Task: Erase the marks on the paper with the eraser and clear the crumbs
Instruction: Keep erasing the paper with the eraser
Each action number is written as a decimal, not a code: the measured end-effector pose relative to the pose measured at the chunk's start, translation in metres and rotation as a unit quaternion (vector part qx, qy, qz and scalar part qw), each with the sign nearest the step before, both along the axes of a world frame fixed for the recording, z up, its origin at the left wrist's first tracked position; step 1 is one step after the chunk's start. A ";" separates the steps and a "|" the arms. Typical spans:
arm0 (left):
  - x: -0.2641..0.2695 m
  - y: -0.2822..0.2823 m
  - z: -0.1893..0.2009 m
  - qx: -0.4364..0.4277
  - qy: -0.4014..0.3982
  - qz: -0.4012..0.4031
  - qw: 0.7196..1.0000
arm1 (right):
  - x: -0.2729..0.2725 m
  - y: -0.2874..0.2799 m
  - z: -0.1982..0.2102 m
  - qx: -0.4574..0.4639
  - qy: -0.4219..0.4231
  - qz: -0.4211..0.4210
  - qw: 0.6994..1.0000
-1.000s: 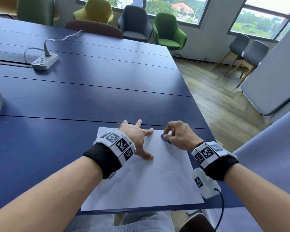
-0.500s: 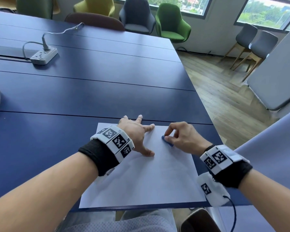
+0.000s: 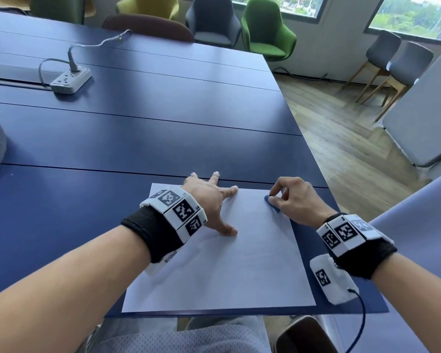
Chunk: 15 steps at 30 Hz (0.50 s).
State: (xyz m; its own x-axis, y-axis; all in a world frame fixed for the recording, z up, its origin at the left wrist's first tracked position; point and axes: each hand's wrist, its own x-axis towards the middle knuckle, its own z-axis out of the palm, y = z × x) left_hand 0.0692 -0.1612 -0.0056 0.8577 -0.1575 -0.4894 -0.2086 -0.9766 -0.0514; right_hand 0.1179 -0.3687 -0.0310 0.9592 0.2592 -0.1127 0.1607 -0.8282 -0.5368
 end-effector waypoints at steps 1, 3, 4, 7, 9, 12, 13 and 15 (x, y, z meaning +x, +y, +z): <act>0.001 -0.001 0.000 -0.002 0.005 0.003 1.000 | -0.001 -0.001 -0.001 0.006 0.003 0.000 1.000; 0.007 -0.004 0.003 -0.003 0.004 -0.004 1.000 | 0.000 -0.001 0.000 0.011 0.003 -0.001 1.000; 0.009 -0.007 0.005 -0.006 -0.001 -0.016 1.000 | 0.000 -0.001 -0.001 0.009 0.001 -0.002 1.000; 0.018 -0.017 0.008 -0.029 0.004 -0.045 0.999 | 0.001 0.000 -0.003 0.018 -0.005 -0.005 1.000; 0.020 -0.021 0.007 -0.041 0.013 -0.046 0.998 | 0.001 0.000 -0.005 0.024 -0.004 -0.002 1.000; 0.022 -0.020 0.003 -0.036 0.008 -0.052 0.998 | 0.005 -0.006 0.000 0.037 0.028 -0.001 0.999; 0.023 -0.020 0.002 -0.032 0.006 -0.055 0.998 | 0.008 -0.009 0.003 0.055 0.042 -0.008 0.998; 0.023 -0.019 0.002 -0.030 0.005 -0.058 0.998 | 0.012 -0.014 0.008 0.079 0.042 -0.023 0.996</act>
